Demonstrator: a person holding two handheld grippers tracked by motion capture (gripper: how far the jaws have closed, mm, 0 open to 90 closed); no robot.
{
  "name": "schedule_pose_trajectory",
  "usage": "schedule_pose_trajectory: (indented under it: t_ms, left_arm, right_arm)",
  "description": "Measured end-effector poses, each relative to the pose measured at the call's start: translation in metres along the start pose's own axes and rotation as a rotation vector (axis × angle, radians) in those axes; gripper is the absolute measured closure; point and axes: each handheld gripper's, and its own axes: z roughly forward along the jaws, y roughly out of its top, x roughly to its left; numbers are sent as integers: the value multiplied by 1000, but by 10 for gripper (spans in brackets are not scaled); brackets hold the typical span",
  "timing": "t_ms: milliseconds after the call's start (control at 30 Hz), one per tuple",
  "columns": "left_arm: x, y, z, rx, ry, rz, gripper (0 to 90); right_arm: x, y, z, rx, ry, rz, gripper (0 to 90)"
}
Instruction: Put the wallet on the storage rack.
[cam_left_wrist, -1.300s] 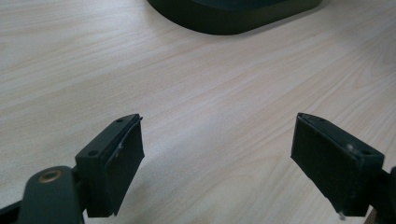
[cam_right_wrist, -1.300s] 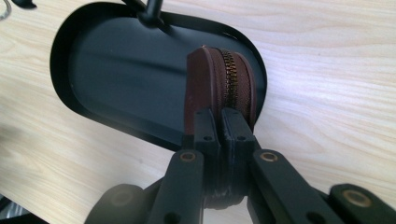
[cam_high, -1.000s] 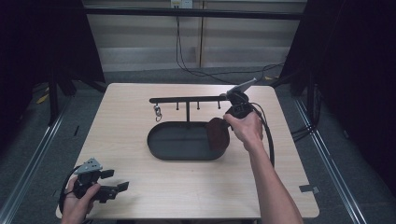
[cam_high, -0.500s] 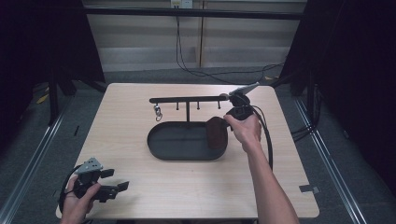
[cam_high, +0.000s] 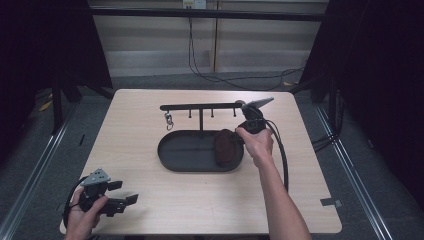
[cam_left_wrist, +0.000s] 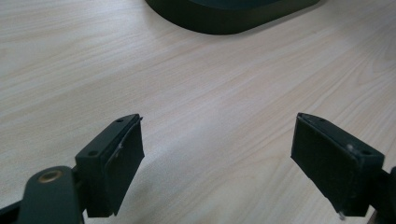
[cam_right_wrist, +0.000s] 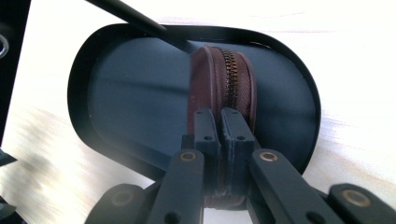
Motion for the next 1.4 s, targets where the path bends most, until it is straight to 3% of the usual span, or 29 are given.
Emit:
schedule_pose_trajectory:
  t_ms: [67, 167, 433, 767, 933, 967, 1100, 1267, 1400]
  left_arm:
    - [0, 0, 0, -4, -1, -2, 168]
    - [1, 0, -1, -8, -4, -8, 167]
    - [2, 1, -2, -13, -10, -13, 167]
    - [3, 0, -2, -15, -3, -15, 167]
    - [3, 0, -3, -17, -5, -17, 167]
    - [3, 0, -3, -17, -7, -19, 167]
    - [3, -1, -5, -22, -4, -23, 167]
    - [3, -1, -5, -28, -2, -29, 167]
    - [3, -1, -3, -28, -2, -32, 167]
  right_arm:
    - [-4, 0, 2, 11, 22, 7, 863]
    - [-9, -1, 5, 14, 17, 20, 860]
    - [-15, -1, 16, 26, -32, -12, 850]
    - [-21, -1, 21, 24, -51, -12, 842]
    - [-19, -2, 23, 10, -97, -53, 832]
    - [-17, -2, 24, 15, -121, -72, 811]
    - [-16, -4, 22, -5, -132, -94, 762]
    - [-15, -8, 10, -70, -91, -118, 645]
    - [-18, -11, 1, -117, -73, -132, 464]
